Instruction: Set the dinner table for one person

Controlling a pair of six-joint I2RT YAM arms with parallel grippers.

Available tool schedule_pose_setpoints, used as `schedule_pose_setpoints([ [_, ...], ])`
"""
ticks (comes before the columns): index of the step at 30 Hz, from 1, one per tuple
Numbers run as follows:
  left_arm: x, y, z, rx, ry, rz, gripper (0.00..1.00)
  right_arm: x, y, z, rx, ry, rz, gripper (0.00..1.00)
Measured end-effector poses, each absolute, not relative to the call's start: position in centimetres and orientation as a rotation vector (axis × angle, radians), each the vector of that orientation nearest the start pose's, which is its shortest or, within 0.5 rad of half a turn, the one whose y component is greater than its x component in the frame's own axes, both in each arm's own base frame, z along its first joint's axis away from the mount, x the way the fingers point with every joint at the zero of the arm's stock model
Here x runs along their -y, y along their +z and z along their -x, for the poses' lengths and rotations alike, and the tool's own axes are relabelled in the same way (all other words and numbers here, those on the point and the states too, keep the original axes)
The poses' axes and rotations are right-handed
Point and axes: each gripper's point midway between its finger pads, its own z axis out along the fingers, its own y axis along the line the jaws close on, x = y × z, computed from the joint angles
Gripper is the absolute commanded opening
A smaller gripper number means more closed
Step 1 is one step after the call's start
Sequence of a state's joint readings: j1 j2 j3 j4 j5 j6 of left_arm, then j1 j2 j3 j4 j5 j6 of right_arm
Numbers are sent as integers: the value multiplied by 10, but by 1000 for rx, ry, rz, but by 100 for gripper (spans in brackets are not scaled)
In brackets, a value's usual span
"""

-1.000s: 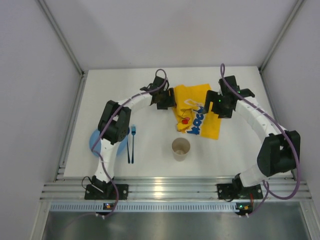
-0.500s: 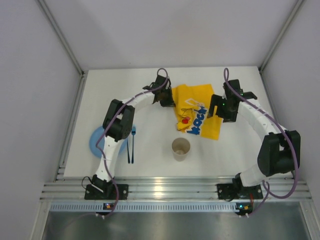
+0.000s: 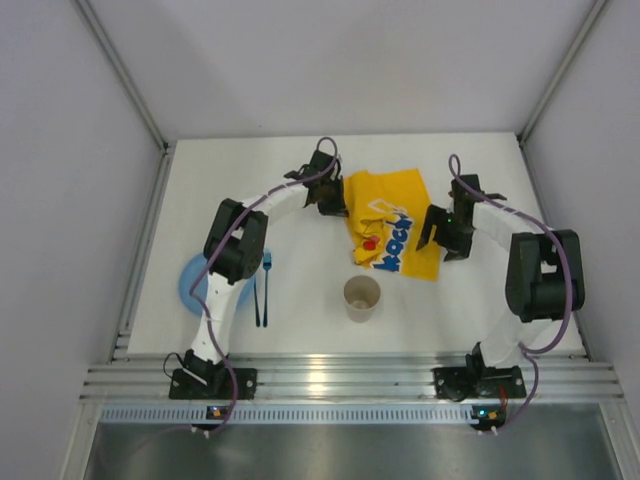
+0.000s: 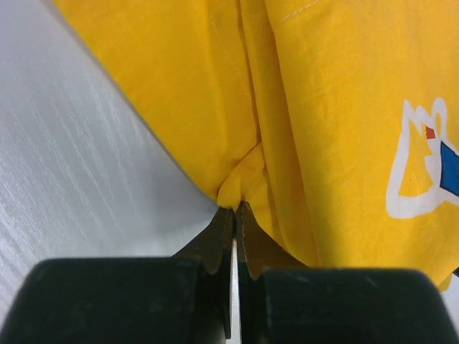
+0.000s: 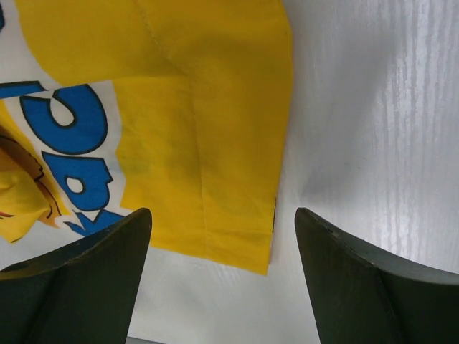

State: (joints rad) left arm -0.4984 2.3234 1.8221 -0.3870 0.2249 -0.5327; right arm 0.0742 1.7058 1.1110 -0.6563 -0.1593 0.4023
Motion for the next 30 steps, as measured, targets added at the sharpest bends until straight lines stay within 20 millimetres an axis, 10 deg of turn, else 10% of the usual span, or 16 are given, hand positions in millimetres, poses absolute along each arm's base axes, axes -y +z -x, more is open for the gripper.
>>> schedule_pose_setpoints([
  [7,317,32,-460,-2608,-673,-94,0,-79,27,-319,-2806,419,-461,67],
  [15,312,31,-452,-2647,-648,-96,0,-92,18,-317,-2773,551,-481,1],
  [20,302,32,-452,-2650,-587,-121,0,-88,17,-313,-2792,532,-496,0],
  [24,276,39,-455,-2652,-469,-156,0,-54,18,-309,-2820,381,-606,0],
  [30,180,67,-490,-2597,-247,-40,0,37,19,-290,-2783,62,-947,0],
])
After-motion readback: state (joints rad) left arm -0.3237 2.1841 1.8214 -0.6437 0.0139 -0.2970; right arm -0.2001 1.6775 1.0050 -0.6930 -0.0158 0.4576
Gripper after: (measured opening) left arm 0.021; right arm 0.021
